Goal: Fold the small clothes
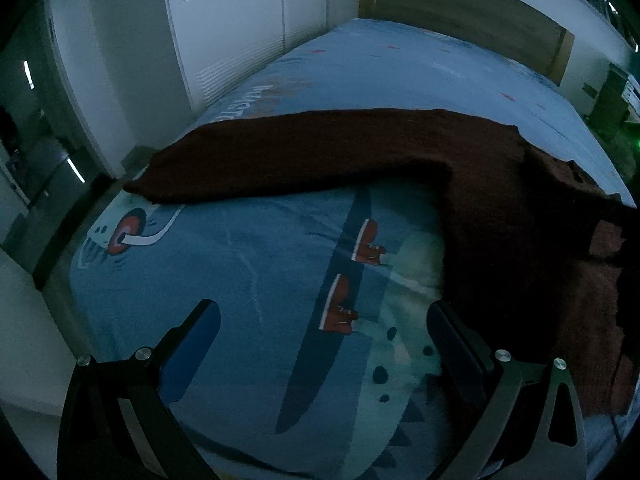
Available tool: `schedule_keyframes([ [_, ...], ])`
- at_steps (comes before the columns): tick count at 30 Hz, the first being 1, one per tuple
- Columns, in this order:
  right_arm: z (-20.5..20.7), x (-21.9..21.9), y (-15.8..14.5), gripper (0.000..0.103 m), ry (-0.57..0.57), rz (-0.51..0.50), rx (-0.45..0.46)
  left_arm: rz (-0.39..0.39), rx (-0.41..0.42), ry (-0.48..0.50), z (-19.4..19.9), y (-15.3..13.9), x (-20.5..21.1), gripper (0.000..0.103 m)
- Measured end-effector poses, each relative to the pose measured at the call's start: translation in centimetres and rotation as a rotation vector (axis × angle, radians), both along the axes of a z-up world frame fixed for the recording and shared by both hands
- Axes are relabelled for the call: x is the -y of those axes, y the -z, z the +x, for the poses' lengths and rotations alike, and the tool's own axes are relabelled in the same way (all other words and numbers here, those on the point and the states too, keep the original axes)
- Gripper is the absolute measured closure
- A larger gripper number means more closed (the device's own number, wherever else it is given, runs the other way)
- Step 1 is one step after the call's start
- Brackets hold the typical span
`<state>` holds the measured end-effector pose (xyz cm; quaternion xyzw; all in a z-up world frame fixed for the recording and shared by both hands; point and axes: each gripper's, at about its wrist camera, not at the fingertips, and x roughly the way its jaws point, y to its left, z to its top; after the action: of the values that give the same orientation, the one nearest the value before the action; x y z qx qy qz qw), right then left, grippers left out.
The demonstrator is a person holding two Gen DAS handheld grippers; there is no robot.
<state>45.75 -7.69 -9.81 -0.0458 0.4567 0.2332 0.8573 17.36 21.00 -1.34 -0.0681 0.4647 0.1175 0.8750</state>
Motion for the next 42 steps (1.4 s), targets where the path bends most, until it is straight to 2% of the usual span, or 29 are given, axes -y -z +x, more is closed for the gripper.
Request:
schedule_keyframes([
  [7, 2.4, 5.4, -0.2, 0.028, 0.197, 0.293, -0.079, 0.009, -0.028, -0.009, -0.2, 0.9, -0.7, 0.001],
  [9, 3.2, 6.5, -0.2, 0.028, 0.247, 0.352, -0.083, 0.013, -0.037, -0.008, -0.2, 1.0, -0.8, 0.001],
  [11, 3.8, 6.6, -0.5, 0.028, 0.269, 0.367, -0.076, 0.018, -0.038, -0.006, -0.1, 1.0, -0.8, 0.001],
  [16, 3.3, 3.2, -2.5, 0.026, 0.151, 0.388, -0.034, 0.021, -0.035, -0.006, 0.3, 0.9, -0.9, 0.001],
  [20, 2.5, -0.3, -3.2, 0.026, 0.04, 0.419, -0.053, 0.023, -0.027, -0.003, 0.3, 0.6, -1.1, 0.001],
  [24, 1.8, -2.7, -3.4, 0.026, -0.024, 0.409, -0.073, 0.008, -0.009, -0.005, 0.2, 0.2, -2.0, 0.001],
  [29, 1.2, -3.0, -4.5, 0.026, -0.019, 0.37, -0.036, -0.026, 0.001, -0.023, 0.2, 0.1, -3.2, 0.001],
  [32, 0.9, -3.4, -4.0, 0.026, 0.008, 0.266, -0.01, -0.041, -0.008, -0.039, 0.3, 0.3, -3.9, 0.001],
  [38, 0.1, -4.7, -0.2, 0.026, 0.015, 0.039, -0.025, -0.081, -0.021, -0.065, 0.4, 1.2, -5.4, 0.001],
  [40, -0.7, -6.1, 1.1, 0.026, -0.008, 0.01, -0.053, -0.098, -0.024, -0.083, 0.4, 1.5, -6.2, 0.001],
  [42, -1.6, -7.2, 1.3, 0.026, -0.046, 0.022, -0.061, -0.111, -0.027, -0.108, 0.6, 1.8, -7.3, 0.001],
])
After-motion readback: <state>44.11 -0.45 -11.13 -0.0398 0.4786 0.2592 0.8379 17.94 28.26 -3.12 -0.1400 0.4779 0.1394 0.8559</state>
